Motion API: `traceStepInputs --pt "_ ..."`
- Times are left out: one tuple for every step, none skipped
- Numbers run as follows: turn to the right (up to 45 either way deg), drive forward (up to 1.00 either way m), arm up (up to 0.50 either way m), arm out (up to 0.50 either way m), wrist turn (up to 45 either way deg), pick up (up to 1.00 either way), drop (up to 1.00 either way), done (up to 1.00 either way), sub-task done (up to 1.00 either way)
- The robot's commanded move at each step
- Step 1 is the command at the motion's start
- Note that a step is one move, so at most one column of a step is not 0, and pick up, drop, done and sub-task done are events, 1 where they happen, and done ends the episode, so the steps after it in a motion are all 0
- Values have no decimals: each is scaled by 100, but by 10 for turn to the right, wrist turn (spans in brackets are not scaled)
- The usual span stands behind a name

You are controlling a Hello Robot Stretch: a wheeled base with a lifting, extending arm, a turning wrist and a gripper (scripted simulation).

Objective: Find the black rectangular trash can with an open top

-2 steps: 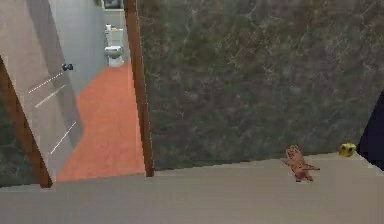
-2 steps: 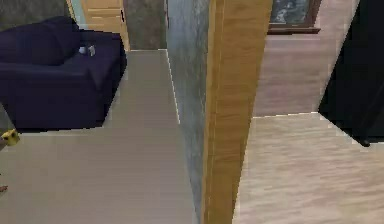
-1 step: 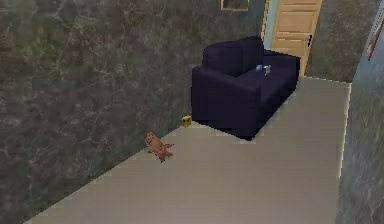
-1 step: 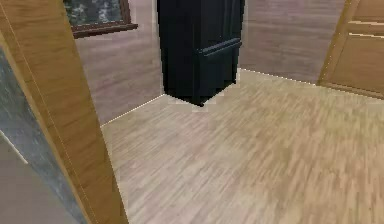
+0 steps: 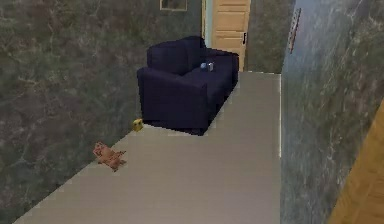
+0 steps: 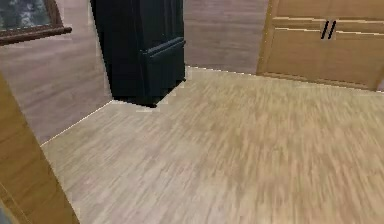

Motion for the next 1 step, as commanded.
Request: traceStepInputs --pt "0 50 0 0 0 0 0 0 0"
